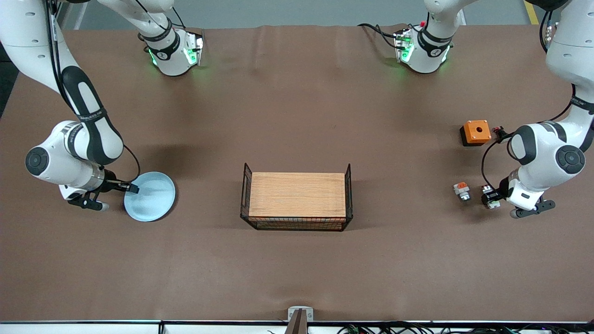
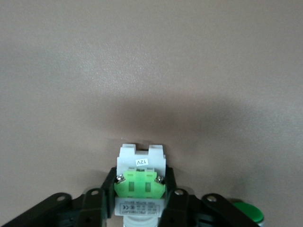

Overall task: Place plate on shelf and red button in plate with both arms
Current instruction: 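Grip the blue plate rim with the right gripper and lift it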

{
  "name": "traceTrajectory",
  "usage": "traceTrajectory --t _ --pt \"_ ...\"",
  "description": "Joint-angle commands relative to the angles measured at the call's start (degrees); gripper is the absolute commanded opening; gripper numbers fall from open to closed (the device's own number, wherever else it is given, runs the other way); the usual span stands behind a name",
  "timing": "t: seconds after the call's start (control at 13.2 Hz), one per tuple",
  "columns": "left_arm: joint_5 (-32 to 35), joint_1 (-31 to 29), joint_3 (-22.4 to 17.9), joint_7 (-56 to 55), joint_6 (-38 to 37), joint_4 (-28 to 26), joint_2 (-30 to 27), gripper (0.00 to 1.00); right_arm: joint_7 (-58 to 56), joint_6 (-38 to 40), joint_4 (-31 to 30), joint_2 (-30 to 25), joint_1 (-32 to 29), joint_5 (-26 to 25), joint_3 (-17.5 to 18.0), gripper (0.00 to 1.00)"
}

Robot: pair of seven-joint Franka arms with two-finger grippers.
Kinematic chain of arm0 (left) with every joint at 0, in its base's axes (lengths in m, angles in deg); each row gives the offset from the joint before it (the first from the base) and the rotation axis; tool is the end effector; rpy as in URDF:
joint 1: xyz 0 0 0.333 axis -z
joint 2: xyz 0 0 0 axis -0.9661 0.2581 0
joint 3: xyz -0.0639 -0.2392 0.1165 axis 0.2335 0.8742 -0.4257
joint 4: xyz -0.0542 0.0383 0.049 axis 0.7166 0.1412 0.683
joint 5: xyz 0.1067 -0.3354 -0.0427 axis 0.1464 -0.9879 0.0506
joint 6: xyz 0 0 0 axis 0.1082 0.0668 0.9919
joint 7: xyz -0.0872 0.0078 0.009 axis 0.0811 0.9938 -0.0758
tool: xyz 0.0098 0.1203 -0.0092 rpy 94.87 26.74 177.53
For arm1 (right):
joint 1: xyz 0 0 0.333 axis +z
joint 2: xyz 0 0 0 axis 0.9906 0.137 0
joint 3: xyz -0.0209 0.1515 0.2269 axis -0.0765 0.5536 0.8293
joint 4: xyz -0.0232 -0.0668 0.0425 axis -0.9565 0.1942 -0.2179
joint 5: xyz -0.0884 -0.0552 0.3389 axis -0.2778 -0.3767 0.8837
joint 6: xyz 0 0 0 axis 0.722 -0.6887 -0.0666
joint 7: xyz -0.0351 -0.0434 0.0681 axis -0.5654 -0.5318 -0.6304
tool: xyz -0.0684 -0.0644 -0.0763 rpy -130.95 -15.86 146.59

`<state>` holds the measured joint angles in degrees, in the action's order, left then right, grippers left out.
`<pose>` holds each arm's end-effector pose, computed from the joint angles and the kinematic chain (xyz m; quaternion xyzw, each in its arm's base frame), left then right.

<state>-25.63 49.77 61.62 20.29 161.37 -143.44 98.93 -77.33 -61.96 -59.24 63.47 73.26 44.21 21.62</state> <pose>0.5649 0.1247 0.1646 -0.9906 -0.1328 -0.0320 0.0091 0.5374 -0.0955 0.1639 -0.9912 0.1187 0.0406 0.0426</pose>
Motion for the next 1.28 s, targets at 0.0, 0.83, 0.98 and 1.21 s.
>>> traceTrajectory --t 0.0,0.83,0.98,1.21 --pt "1.66 -0.39 0.4 -0.33 -0.13 0.75 0.15 0.0 -0.5 0.08 1.04 0.91 -0.45 2.0 0.54 0.52" --pt "1.05 -0.12 3.38 -1.03 -4.26 0.75 -8.55 0.0 -1.82 1.04 2.09 0.3 -0.1 2.0 0.72 0.0" --pt "0.96 -0.12 3.56 -1.03 -4.26 0.75 -9.08 0.0 -1.9 3.13 2.01 -1.45 0.6 2.01 0.72 0.0" --pt "0.78 -0.12 4.87 -2.25 -4.34 1.8 -9.52 0.0 -1.46 14.0 1.3 -7.41 1.84 2.09 0.63 0.0"
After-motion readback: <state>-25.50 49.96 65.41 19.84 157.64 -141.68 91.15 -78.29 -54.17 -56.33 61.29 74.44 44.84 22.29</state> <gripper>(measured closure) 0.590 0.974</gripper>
